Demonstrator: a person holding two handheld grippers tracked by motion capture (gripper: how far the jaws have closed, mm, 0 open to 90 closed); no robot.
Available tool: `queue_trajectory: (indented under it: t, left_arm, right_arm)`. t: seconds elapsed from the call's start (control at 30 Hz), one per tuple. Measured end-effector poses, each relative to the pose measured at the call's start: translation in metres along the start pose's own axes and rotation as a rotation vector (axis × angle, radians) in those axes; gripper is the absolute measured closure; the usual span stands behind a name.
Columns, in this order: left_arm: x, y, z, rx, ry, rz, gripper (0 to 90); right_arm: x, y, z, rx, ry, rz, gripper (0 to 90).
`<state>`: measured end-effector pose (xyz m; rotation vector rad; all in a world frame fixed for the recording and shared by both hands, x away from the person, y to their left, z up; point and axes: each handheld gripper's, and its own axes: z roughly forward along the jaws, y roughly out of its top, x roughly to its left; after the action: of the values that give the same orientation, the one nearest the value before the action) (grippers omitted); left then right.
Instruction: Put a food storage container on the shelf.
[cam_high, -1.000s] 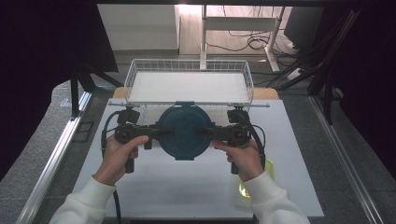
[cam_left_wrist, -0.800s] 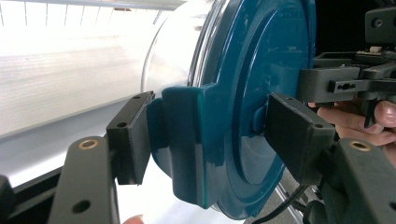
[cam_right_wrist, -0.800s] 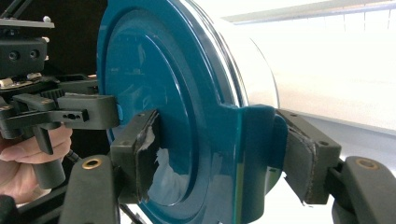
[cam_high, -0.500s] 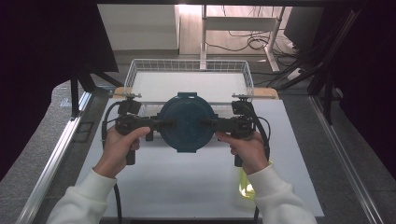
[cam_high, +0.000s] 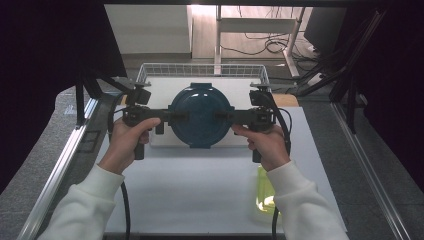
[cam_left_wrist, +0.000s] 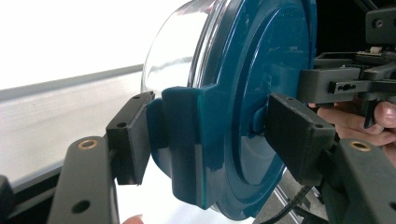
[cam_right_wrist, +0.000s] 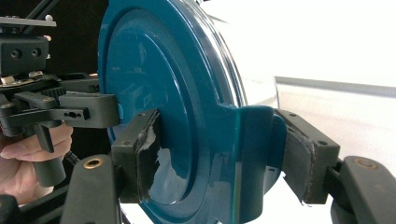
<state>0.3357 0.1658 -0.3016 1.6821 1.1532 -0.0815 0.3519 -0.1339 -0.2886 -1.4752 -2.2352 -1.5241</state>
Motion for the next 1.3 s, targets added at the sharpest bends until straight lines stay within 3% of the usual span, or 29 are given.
queue_trajectory:
  t: [0.4,1.0,1.3]
  left_arm:
    - [0.004,0.024,0.0,-0.017,0.002,-0.002,34.4]
    - [0.003,0.055,0.008,-0.005,0.013,0.013,34.5]
    - [0.012,0.07,0.012,-0.001,0.016,-0.008,34.3]
  right_arm:
    - [-0.002,0.031,0.003,0.004,0.008,-0.015,34.9]
    - [-0.013,0.057,0.001,-0.014,0.022,-0.016,35.1]
    - [-0.019,0.073,0.008,0.0,0.022,-0.012,35.1]
